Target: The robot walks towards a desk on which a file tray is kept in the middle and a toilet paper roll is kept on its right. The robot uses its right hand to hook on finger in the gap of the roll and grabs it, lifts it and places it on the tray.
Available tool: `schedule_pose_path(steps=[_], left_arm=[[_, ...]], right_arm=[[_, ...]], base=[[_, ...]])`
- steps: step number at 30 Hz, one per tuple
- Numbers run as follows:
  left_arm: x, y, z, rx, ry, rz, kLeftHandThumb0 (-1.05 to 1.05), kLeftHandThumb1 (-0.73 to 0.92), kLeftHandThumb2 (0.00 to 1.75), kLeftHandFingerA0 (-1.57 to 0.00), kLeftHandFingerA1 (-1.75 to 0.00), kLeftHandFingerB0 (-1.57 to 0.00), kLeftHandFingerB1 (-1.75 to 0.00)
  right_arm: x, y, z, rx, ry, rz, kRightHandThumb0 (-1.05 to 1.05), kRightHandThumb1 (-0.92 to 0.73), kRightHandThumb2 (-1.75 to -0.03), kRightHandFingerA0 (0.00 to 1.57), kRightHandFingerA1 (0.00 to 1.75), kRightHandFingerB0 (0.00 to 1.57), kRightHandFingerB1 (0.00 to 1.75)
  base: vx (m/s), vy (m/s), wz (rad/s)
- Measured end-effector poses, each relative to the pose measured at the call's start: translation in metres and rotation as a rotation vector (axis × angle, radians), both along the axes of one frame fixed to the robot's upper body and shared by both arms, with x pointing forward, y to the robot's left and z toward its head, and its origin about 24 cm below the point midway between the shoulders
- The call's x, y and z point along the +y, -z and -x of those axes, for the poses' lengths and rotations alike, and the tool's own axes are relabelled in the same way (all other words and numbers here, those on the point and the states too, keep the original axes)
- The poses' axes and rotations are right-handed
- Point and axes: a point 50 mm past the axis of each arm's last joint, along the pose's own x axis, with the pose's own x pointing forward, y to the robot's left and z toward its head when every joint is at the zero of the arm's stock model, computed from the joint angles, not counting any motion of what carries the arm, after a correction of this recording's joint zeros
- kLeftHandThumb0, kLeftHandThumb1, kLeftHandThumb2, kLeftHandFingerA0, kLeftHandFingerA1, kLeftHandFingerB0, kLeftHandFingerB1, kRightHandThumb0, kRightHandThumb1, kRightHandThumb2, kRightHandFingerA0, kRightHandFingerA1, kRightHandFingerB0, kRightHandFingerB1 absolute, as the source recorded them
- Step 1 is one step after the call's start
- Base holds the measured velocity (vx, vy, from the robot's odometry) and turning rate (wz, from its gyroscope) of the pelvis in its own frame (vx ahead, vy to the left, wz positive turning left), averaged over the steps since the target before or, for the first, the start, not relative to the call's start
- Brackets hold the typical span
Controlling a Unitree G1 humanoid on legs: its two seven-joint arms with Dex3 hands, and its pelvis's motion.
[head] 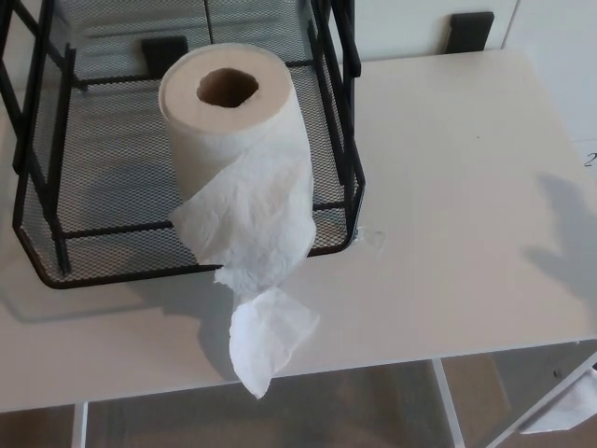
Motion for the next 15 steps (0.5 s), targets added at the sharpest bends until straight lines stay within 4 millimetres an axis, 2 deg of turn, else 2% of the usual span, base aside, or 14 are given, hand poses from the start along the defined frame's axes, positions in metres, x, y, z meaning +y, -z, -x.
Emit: schedule_pose_path(steps=[1, 2, 3, 4, 5, 6, 8, 9, 10, 11, 12, 13, 14, 15], left_arm=[[0.000, 0.000, 0.000, 0.000, 0.000, 0.000, -1.04, 0.92, 0.76, -0.05, -0.69, -0.04, -0.50], [0.000, 0.000, 0.000, 0.000, -0.001, 0.001, -1.05, 0.72, 1.10, -0.11, -0.65, -0.04, -0.44], [0.000, 0.000, 0.000, 0.001, -0.001, 0.001, -1.05, 0.72, 1.10, -0.11, -0.65, -0.04, -0.44], [0.000, 0.000, 0.001, 0.002, -0.002, 0.001, -1.05, 0.75, 1.25, -0.10, -0.68, -0.09, -0.53], [0.000, 0.000, 0.001, 0.002, -0.002, 0.001, -1.05, 0.75, 1.25, -0.10, -0.68, -0.09, -0.53], [0.000, 0.001, 0.001, 0.003, -0.003, 0.001, -1.05, 0.92, 0.73, -0.03, -0.70, -0.03, -0.52], [0.000, 0.001, 0.002, 0.006, -0.006, 0.002, -1.04, 0.92, 0.72, 0.00, -0.62, 0.00, -0.52], [0.001, 0.001, 0.002, 0.007, -0.007, 0.002, -1.05, 0.91, 0.72, 0.00, -0.63, 0.00, -0.52], [0.001, 0.001, 0.003, 0.008, -0.008, 0.003, -1.05, 0.91, 0.72, 0.00, -0.63, 0.00, -0.52], [0.001, 0.001, 0.003, 0.008, -0.009, 0.003, -1.04, 0.92, 0.75, 0.00, -0.63, 0.00, -0.53], [0.001, 0.001, 0.003, 0.009, -0.010, 0.004, -1.04, 0.92, 0.74, 0.00, -0.62, 0.00, -0.52], [0.001, 0.002, 0.004, 0.010, -0.011, 0.004, -1.04, 0.92, 0.74, 0.00, -0.61, 0.00, -0.50], [0.001, 0.002, 0.004, 0.011, -0.012, 0.004, -1.04, 0.92, 0.74, 0.00, -0.61, 0.00, -0.50], [0.001, 0.002, 0.005, 0.013, -0.014, 0.005, -1.04, 0.70, 1.11, -0.10, -0.65, -0.03, -0.47]], right_arm=[[-0.003, 0.010, 0.003, 0.014, 0.017, -0.026, -0.77, -0.52, -0.56, 0.30, 1.04, 0.20, 0.66], [-0.009, 0.025, 0.008, 0.037, 0.046, -0.068, -0.76, -0.51, -0.55, 0.16, 1.17, 0.17, 0.70], [-0.013, 0.038, 0.012, 0.052, 0.072, -0.108, -0.76, -0.51, -0.55, 0.16, 1.17, 0.17, 0.70], [-0.016, 0.051, 0.017, 0.070, 0.099, -0.146, -0.70, -0.39, -0.81, 0.35, 0.92, 0.23, 0.68], [-0.020, 0.065, 0.023, 0.087, 0.129, -0.189, -0.70, -0.39, -0.81, 0.35, 0.92, 0.23, 0.68], [-0.022, 0.077, 0.028, 0.100, 0.155, -0.226, -0.66, -0.51, -0.49, 0.20, 1.18, 0.14, 0.78], [-0.026, 0.105, 0.041, 0.125, 0.223, -0.324, -0.60, -0.42, -0.54, 0.16, 1.25, 0.16, 0.78], [-0.027, 0.113, 0.046, 0.133, 0.243, -0.351, -0.60, -0.43, -0.48, 0.15, 1.15, 0.12, 0.81], [-0.028, 0.127, 0.053, 0.147, 0.282, -0.399, -0.60, -0.43, -0.48, 0.15, 1.15, 0.12, 0.81], [-0.029, 0.134, 0.057, 0.152, 0.303, -0.425, -0.59, -0.41, -0.53, 0.24, 1.20, 0.11, 0.80], [-0.029, 0.145, 0.064, 0.160, 0.337, -0.465, -0.58, -0.32, -0.80, 0.52, 0.94, 0.19, 0.67], [-0.029, 0.154, 0.069, 0.168, 0.365, -0.492, -0.58, -0.32, -0.78, 0.52, 0.95, 0.21, 0.70], [-0.029, 0.158, 0.072, 0.174, 0.380, -0.507, -0.58, -0.32, -0.78, 0.52, 0.95, 0.21, 0.70], [-0.028, 0.169, 0.078, 0.184, 0.416, -0.539, -0.51, -0.41, -0.53, 0.21, 1.12, 0.19, 0.67]], base=[[0.00, 0.000, 0.00], [0.00, 0.000, 0.00], [0.00, 0.000, 0.00], [0.00, 0.000, 0.00], [0.00, 0.000, 0.00], [0.00, 0.000, 0.00], [0.00, 0.000, 0.00], [0.00, 0.000, 0.00], [0.00, 0.000, 0.00], [0.00, 0.000, 0.00], [0.00, 0.000, 0.00], [0.00, 0.000, 0.00], [0.00, 0.000, 0.00], [0.00, 0.000, 0.00]])
